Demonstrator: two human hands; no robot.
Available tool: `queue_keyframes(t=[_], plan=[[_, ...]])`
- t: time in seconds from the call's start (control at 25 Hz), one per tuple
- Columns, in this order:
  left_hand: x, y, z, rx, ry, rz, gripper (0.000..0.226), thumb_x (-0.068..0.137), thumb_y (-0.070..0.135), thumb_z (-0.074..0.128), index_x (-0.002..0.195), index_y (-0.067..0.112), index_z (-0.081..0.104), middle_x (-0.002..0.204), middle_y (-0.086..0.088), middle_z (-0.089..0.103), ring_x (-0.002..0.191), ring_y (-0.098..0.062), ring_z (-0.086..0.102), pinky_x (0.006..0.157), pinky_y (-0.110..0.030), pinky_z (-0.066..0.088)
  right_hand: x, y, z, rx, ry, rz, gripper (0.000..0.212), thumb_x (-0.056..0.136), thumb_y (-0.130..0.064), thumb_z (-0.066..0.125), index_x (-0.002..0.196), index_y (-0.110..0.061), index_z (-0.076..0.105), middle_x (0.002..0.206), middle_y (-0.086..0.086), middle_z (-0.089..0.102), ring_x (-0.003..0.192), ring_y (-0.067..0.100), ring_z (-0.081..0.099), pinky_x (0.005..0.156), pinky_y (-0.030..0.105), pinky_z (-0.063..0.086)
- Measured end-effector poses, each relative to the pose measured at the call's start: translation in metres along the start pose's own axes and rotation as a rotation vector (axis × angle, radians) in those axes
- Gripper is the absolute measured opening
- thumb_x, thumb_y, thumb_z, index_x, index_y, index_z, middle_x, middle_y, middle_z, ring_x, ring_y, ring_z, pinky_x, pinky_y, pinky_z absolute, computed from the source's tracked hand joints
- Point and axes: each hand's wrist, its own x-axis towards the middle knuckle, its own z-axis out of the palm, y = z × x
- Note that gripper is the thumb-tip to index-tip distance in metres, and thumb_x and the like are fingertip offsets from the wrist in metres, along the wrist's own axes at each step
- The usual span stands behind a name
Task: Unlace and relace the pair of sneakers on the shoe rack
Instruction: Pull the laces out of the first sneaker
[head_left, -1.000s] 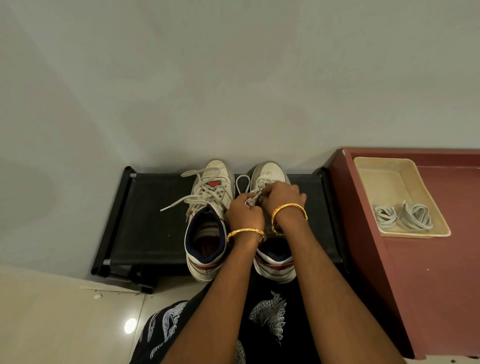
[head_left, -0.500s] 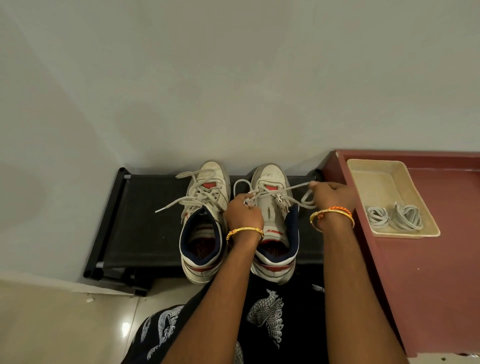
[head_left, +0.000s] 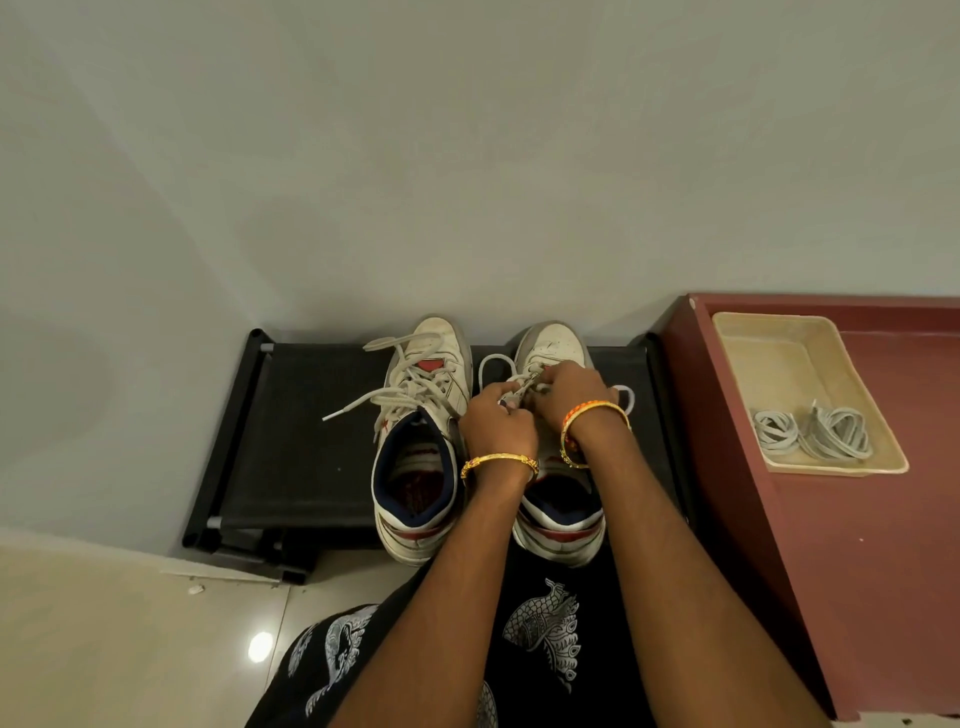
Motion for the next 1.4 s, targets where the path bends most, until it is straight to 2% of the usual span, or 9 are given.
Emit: queue_keyframes(t=[0.28,0.36,0.48,0.68,0.76,0.88,1.08,1.24,1.4], plan=[[0.001,0.001,0.004,-0.095,0.094,-0.105,0.032,0.088,-0.004,0.045,0.110,0.005,0.067,0.109,-0.014,0.067,0.100,-0.025,0.061,0.068,-0.014,0.035,-0.007,0.017,-0.013,0.133,-0.067,-0.099,0.019,0.081,-0.018,0.055,0.082,-0.016,0.074,0.096,0.009,0.068,0.097,0.027,0.056,0.081,0.034,0.050],[0.003,0.002,0.003,-0.112,0.110,-0.129,0.033,0.088,-0.006,0.043,0.109,0.004,0.067,0.108,-0.014,0.067,0.094,-0.021,0.060,0.068,-0.017,0.036,-0.007,0.029,-0.025,0.314,-0.043,-0.043,0.017,0.077,-0.013,0.057,0.069,-0.005,0.070,0.077,0.008,0.065,0.076,0.020,0.056,0.061,0.026,0.043],[0.002,0.002,0.003,-0.070,0.089,-0.123,0.034,0.089,-0.004,0.044,0.113,0.007,0.065,0.111,-0.013,0.066,0.092,-0.020,0.058,0.070,-0.016,0.036,-0.011,0.048,-0.044,0.472,0.038,-0.042,0.027,0.084,-0.005,0.051,0.057,-0.009,0.053,0.063,0.003,0.050,0.057,0.012,0.044,0.058,0.027,0.032],[0.002,0.002,0.005,-0.042,0.081,-0.114,0.033,0.090,-0.002,0.045,0.114,0.008,0.066,0.112,-0.012,0.066,0.100,-0.024,0.060,0.071,-0.021,0.039,-0.032,0.050,-0.054,1.669,0.171,-0.033,0.038,0.086,-0.008,0.038,0.048,-0.014,0.042,0.053,0.006,0.062,0.060,0.020,0.064,0.066,0.030,0.053],[0.001,0.002,0.003,-0.032,0.074,-0.109,0.033,0.090,-0.001,0.045,0.114,0.008,0.065,0.111,-0.011,0.066,0.100,-0.023,0.060,0.070,-0.020,0.038,-0.028,0.044,-0.048,1.479,0.347,0.025,0.031,0.086,-0.009,0.044,0.055,-0.009,0.044,0.046,0.004,0.051,0.045,0.017,0.056,0.061,0.037,0.051],[0.000,0.002,0.002,-0.013,0.070,-0.087,0.032,0.090,0.000,0.046,0.113,0.009,0.066,0.110,-0.011,0.067,0.100,-0.023,0.060,0.067,-0.015,0.034,-0.017,0.030,-0.030,0.732,0.506,-0.055,0.009,0.080,-0.015,0.060,0.076,-0.010,0.053,0.062,0.003,0.054,0.061,0.023,0.056,0.065,0.038,0.049],[0.002,-0.001,0.002,-0.020,0.048,-0.060,0.030,0.090,0.001,0.047,0.113,0.008,0.066,0.112,-0.012,0.067,0.103,-0.023,0.060,0.073,-0.016,0.036,-0.004,0.006,-0.006,-0.041,0.070,-0.116,0.026,0.090,-0.030,0.057,0.110,-0.017,0.068,0.112,0.011,0.065,0.104,0.029,0.060,0.087,0.033,0.047],[0.001,0.000,0.002,-0.037,0.041,-0.061,0.032,0.089,-0.002,0.048,0.113,0.007,0.066,0.112,-0.011,0.067,0.102,-0.021,0.060,0.072,-0.014,0.035,-0.004,-0.001,0.000,0.024,0.031,-0.132,0.028,0.094,-0.025,0.049,0.108,-0.007,0.066,0.108,0.014,0.065,0.095,0.028,0.059,0.079,0.031,0.046],[0.001,0.000,0.003,-0.073,0.070,-0.084,0.030,0.089,-0.002,0.047,0.110,0.006,0.067,0.109,-0.013,0.067,0.094,-0.021,0.060,0.070,-0.017,0.037,-0.005,0.011,-0.007,0.451,-0.110,-0.084,0.022,0.092,-0.023,0.054,0.083,-0.007,0.066,0.080,0.007,0.057,0.077,0.021,0.052,0.071,0.027,0.041]])
